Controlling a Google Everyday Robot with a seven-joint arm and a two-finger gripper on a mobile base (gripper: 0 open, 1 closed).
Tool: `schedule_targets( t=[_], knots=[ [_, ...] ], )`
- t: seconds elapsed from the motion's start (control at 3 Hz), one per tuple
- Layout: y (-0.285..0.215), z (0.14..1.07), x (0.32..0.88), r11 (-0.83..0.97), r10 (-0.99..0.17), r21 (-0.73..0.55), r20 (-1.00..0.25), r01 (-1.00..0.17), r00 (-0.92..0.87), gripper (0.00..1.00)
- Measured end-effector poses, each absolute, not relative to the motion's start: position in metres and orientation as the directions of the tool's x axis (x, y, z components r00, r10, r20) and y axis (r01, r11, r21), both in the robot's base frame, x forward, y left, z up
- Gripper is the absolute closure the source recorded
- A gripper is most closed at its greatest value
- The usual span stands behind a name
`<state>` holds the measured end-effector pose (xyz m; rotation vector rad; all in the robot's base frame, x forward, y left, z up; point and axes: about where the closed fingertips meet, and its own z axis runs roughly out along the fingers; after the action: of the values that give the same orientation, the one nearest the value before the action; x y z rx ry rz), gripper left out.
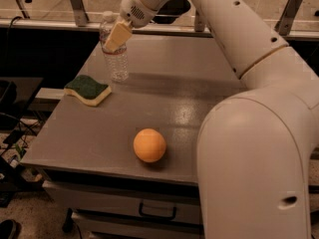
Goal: Move water bottle near sponge
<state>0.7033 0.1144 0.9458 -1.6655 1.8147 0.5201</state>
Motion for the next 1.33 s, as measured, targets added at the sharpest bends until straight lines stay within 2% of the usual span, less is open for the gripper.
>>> schedule_targets(
  t=[0.33,0.67,1.0,1.33],
  knots=[
    [0.1197,0.9458,0.6993,0.121,-0.736,-0.105,-0.677,-0.987,-0.018,0.83],
    [0.1208,0.9484,0.6938,0.117,-0.716,-0.09,-0.698,-0.989,-0.021,0.52],
    [0.123,0.946,0.6943,0.114,-0.718,-0.088,-0.696,-0.99,-0.021,0.3],
    [0.1276,0.9416,0.6944,0.108,-0.719,-0.082,-0.695,-0.991,-0.021,0.0]
  ],
)
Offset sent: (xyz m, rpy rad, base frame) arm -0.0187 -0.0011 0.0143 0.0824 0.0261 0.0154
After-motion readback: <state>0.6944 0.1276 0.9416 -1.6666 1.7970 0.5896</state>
